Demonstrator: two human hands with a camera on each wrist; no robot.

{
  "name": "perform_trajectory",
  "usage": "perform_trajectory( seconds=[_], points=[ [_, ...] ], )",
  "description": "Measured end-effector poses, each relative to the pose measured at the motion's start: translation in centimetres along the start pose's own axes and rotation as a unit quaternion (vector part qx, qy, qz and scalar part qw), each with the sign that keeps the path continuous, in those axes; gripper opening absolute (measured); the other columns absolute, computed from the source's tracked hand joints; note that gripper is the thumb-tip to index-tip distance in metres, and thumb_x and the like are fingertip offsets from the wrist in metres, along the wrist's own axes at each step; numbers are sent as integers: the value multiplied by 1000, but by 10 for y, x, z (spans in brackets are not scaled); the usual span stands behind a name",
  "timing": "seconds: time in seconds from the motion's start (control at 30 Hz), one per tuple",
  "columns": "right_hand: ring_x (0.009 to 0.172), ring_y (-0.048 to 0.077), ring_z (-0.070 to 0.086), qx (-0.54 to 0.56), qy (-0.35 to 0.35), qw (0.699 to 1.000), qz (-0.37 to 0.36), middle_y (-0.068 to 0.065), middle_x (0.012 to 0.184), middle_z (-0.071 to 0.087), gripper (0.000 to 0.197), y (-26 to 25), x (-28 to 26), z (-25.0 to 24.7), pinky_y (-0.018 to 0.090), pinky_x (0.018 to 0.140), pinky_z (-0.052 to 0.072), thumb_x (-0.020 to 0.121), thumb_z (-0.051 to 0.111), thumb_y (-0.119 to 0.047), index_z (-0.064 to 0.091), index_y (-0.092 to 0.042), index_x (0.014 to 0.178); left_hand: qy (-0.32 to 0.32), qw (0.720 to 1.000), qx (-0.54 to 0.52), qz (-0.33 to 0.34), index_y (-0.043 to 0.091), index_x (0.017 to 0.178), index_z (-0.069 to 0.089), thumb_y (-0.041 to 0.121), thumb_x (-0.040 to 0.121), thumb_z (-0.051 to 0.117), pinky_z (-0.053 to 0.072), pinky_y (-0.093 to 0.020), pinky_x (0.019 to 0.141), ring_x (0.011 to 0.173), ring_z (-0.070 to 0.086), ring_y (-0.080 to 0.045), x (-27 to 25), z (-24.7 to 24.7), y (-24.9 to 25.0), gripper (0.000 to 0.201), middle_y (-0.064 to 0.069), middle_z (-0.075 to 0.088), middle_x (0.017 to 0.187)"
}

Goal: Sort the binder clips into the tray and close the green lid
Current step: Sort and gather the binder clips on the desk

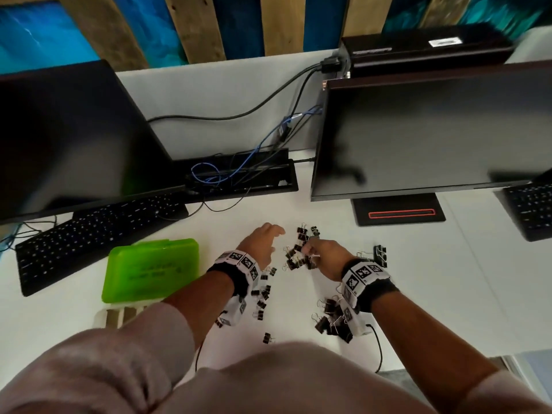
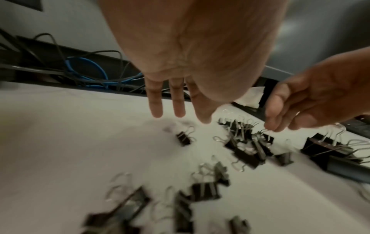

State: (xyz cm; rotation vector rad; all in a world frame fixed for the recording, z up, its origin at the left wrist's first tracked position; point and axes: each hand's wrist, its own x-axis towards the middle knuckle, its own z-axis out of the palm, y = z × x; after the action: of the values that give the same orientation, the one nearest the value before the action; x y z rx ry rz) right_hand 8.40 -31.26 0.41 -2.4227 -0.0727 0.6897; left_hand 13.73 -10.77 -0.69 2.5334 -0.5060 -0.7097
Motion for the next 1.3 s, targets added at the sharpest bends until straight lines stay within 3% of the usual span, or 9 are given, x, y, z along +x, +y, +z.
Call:
perform_trajectory(
  seconds=[0.17, 0.33, 0.47, 0.6, 0.7, 0.83, 1.0, 1.17, 1.3],
  points=[
    [104, 21, 58, -21, 45, 996, -73, 5, 111, 64, 32, -10, -1, 16, 29, 91, 47, 84, 46, 2, 63, -17, 104, -57, 996, 52, 34, 33, 118, 57, 12, 89, 55, 43, -37, 99, 117, 44, -15, -20, 7, -29, 36, 4, 50, 122],
    [108, 24, 58, -55, -80, 993, -63, 6, 117, 61, 30, -23, -1, 51, 25, 90, 42, 85, 46, -5, 60, -17, 108, -54, 998, 21, 33, 20, 110, 65, 2, 88, 48, 47, -36, 92, 104, 53, -22, -36, 9, -36, 33, -5, 54, 111],
    [120, 29, 50, -74, -86, 992, -51, 9, 137, 38, 56, -36, 5, 71, 34, 99, 42, 83, 60, -12, 37, -12, 135, -113, 991, -63, -17, 14, 123, 56, -12, 79, 36, 50, -34, 86, 90, 56, -21, -53, 1, -44, 54, -12, 59, 114],
    [121, 30, 49, -51, -105, 992, -43, 7, 144, 23, 94, -46, 8, 77, 37, 98, 45, 70, 80, -19, 21, -18, 144, -106, 992, -65, -29, 19, 125, 56, -17, 76, 39, 47, -28, 89, 99, 56, -20, -74, -16, -61, 63, -8, 60, 122],
    [132, 33, 38, -101, -151, 981, -61, 8, 151, 11, 119, -52, 6, 82, 42, 107, 39, 58, 87, -24, 7, -24, 147, -139, 990, 9, -18, 20, 136, 44, -12, 75, 54, 40, -27, 97, 119, 49, -25, -88, -26, -69, 69, -10, 50, 131],
    [136, 35, 26, -175, -184, 964, -79, 4, 155, 3, 132, -61, -5, 97, 52, 105, 38, 51, 89, -29, -2, -33, 146, -244, 965, 95, 8, 23, 145, 23, 2, 57, 84, 37, -39, 107, 128, 40, -27, -91, -21, -74, 109, -11, 38, 136],
    [134, 36, 23, -217, -162, 958, -93, 6, 155, 4, 127, -68, -23, 116, 52, 99, 44, 57, 85, -31, -6, -33, 146, -234, 958, 158, 53, 32, 146, 13, 0, 46, 87, 43, -42, 101, 127, 40, -27, -99, -6, -76, 128, -4, 32, 140],
    [128, 34, 33, -153, -95, 979, -96, 7, 149, 18, 101, -76, -23, 131, 47, 102, 41, 74, 75, -31, 5, -23, 147, -195, 965, 170, 48, 32, 144, 16, 2, 49, 86, 48, -46, 95, 124, 37, -26, -105, 2, -75, 122, -1, 30, 139],
    [110, 34, 55, -64, -40, 993, -96, 11, 138, 32, 75, -81, -17, 132, 41, 93, 47, 83, 63, -12, 19, -16, 144, -120, 991, 61, 5, 27, 141, 26, 6, 63, 80, 43, -37, 101, 124, 43, -23, -108, 12, -75, 98, -2, 37, 135]
  ],
)
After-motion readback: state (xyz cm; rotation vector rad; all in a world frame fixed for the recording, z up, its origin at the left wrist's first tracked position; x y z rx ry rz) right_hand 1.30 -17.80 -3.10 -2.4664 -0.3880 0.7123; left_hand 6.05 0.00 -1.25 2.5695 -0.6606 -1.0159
